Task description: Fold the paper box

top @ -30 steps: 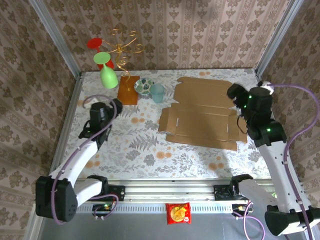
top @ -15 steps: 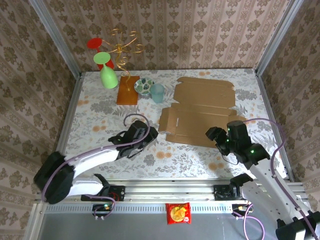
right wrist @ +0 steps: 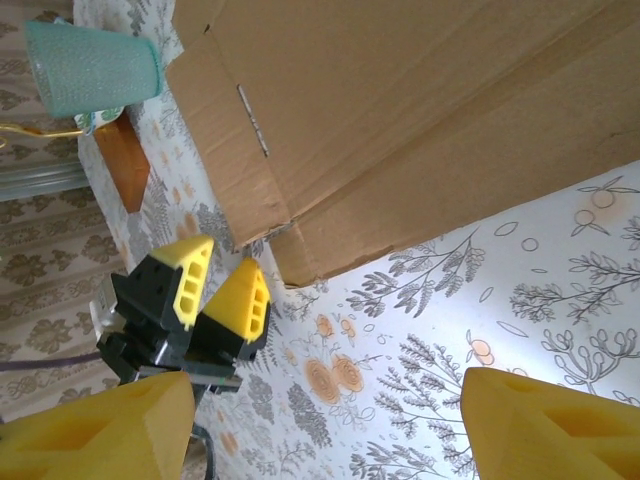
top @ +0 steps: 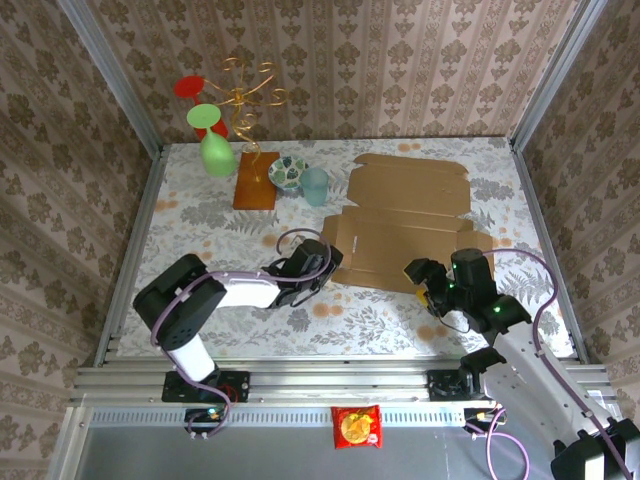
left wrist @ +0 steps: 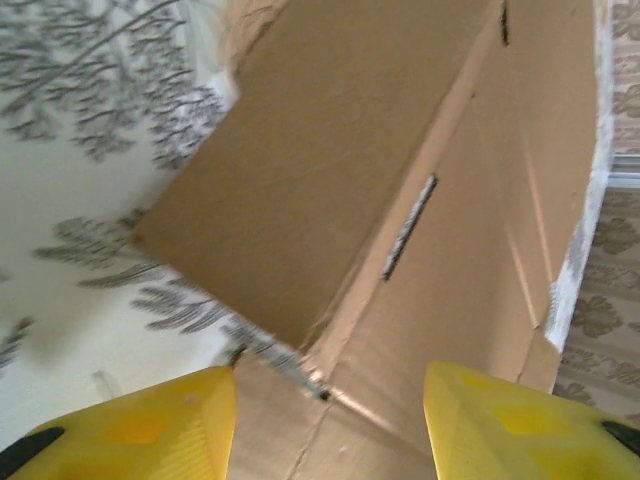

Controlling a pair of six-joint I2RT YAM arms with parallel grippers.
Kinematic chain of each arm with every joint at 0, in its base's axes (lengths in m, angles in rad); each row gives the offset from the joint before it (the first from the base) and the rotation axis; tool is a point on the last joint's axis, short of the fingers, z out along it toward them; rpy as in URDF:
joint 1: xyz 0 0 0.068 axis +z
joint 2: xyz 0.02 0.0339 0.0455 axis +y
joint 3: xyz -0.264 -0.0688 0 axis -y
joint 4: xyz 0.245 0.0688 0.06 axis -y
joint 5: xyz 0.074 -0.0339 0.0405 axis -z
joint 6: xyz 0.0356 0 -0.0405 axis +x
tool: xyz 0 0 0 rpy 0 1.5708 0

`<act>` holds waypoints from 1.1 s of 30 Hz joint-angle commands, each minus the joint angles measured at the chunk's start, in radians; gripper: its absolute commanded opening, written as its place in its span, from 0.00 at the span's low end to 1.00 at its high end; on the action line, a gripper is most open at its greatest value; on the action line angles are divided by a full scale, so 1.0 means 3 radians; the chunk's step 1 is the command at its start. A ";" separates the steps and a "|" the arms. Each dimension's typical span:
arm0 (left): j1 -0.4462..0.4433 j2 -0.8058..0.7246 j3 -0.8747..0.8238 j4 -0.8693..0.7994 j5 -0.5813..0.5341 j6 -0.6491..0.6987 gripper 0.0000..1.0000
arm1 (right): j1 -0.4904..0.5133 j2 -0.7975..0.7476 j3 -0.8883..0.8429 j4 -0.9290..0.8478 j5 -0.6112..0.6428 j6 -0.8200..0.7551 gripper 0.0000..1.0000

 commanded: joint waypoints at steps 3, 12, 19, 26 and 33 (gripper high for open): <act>0.0018 0.0243 0.0117 0.0265 -0.0179 -0.0217 0.49 | -0.0093 0.0045 0.0012 0.0023 -0.0215 -0.0049 0.72; 0.0075 0.0365 0.0132 0.0444 -0.0256 -0.0247 0.13 | -0.0184 0.0021 -0.0032 -0.0127 -0.0289 -0.0030 0.72; 0.0056 0.0132 0.0404 0.0249 -0.0233 -0.0289 0.00 | -0.0198 -0.0088 -0.0214 -0.0005 -0.0286 0.0231 0.73; 0.0059 -0.0045 0.0525 0.0095 -0.0172 -0.0368 0.00 | -0.0199 -0.0481 -0.0771 0.0850 -0.0063 0.0880 0.77; 0.0065 -0.0082 0.0529 0.0094 -0.0086 -0.0401 0.00 | -0.0200 -0.0551 -0.1105 0.1433 0.0374 0.1261 0.77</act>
